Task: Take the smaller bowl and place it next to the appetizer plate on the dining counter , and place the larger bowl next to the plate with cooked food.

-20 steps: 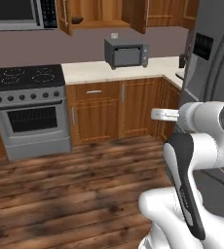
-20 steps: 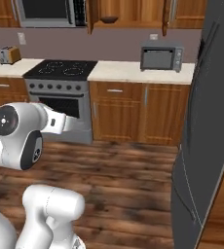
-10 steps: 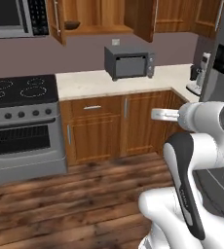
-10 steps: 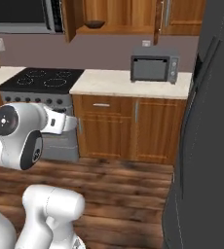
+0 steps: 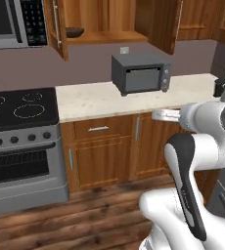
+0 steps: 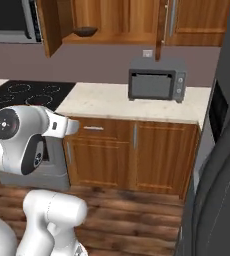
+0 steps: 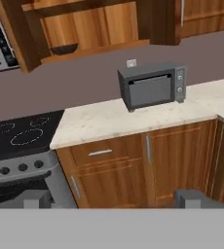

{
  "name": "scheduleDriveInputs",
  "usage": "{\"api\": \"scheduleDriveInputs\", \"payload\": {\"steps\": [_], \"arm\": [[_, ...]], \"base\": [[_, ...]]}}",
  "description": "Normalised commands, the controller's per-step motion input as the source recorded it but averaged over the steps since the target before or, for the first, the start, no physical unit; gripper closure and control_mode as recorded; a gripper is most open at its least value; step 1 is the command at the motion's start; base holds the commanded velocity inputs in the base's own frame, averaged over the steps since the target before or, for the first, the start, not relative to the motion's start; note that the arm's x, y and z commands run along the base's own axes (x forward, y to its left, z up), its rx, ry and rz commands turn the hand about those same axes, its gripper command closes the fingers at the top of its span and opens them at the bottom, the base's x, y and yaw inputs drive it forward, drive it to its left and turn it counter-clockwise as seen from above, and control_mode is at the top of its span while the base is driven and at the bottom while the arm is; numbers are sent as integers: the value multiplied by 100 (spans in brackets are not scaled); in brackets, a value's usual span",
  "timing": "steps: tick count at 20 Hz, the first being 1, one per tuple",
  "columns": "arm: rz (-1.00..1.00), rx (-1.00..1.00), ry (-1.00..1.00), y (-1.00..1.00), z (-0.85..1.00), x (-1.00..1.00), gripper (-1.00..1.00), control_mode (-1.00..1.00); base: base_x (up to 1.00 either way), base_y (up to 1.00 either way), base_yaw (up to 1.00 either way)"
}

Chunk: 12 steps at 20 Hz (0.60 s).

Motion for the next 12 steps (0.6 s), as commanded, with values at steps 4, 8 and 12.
{"api": "scheduleDriveInputs", "payload": {"steps": [4,8,12], "arm": [[0,0,0,0,0,0,-100,100],[0,0,0,0,0,0,-100,100],[0,0,0,0,0,0,-100,100]], "base": [[100,-4,0],[100,0,0],[100,0,0]]}}
